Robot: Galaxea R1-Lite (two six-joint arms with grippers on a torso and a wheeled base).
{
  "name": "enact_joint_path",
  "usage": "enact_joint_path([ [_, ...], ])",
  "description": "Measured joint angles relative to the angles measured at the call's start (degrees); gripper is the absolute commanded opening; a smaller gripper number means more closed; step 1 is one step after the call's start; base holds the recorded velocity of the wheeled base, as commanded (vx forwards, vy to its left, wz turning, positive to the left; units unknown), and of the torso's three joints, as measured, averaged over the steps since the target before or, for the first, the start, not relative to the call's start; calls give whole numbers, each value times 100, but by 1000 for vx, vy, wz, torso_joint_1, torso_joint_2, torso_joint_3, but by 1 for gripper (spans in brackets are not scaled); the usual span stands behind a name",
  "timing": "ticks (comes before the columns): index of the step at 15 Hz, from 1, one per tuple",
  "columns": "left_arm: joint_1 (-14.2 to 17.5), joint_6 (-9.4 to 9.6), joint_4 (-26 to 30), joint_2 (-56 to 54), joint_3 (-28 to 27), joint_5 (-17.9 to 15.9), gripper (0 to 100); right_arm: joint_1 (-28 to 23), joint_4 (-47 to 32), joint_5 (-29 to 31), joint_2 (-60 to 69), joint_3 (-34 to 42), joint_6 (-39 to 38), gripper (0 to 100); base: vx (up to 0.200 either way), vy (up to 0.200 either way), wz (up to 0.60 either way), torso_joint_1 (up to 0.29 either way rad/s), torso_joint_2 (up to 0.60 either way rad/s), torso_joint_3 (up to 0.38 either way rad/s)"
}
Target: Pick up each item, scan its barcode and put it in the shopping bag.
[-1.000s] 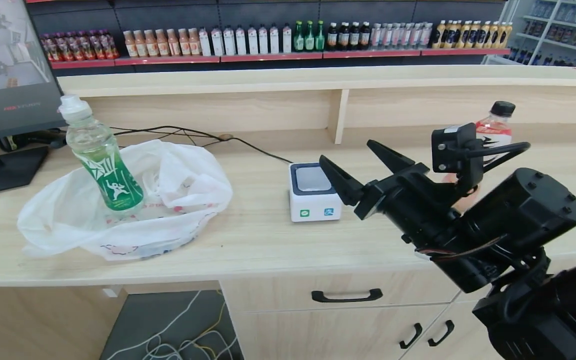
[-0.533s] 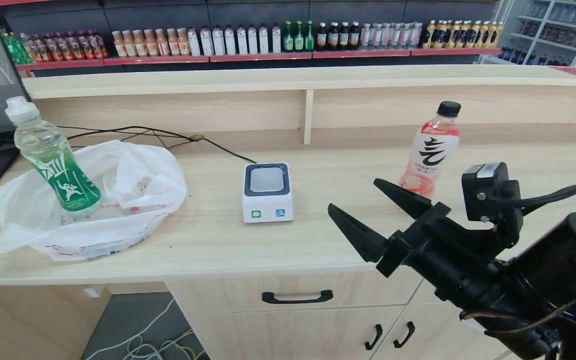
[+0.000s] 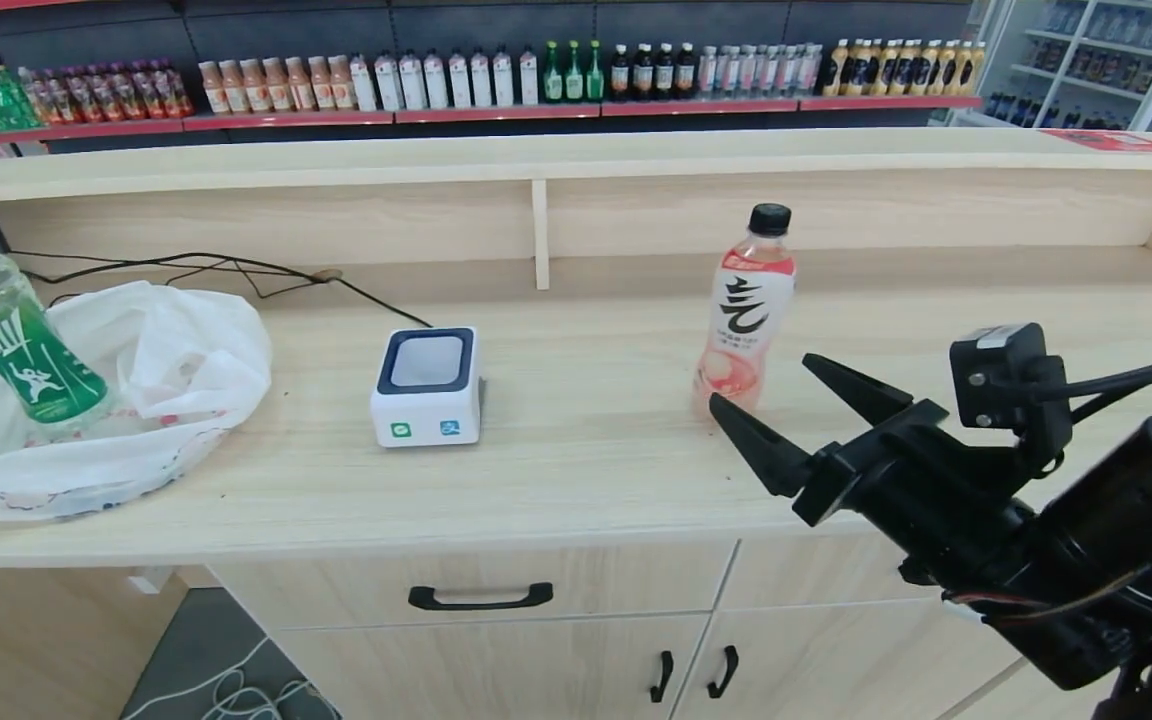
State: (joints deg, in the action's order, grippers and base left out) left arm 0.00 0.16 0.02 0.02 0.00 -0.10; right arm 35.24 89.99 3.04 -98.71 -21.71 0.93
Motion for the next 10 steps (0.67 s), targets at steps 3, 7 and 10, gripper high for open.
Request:
enact_joint_path([
  [3, 5, 2, -2, 0, 0, -1, 100, -110, -7, 104, -208, -113, 158, 100, 0, 0, 0, 0, 0, 0],
  [7, 0, 2, -2, 0, 0, 0, 100, -115, -2, 533, -589, -642, 161, 100, 0, 0, 0, 0, 0, 0],
  [10, 0, 2, 0, 0, 0, 0, 100, -99, -5, 689, -866, -974, 145, 100, 0, 0, 0, 0, 0, 0],
])
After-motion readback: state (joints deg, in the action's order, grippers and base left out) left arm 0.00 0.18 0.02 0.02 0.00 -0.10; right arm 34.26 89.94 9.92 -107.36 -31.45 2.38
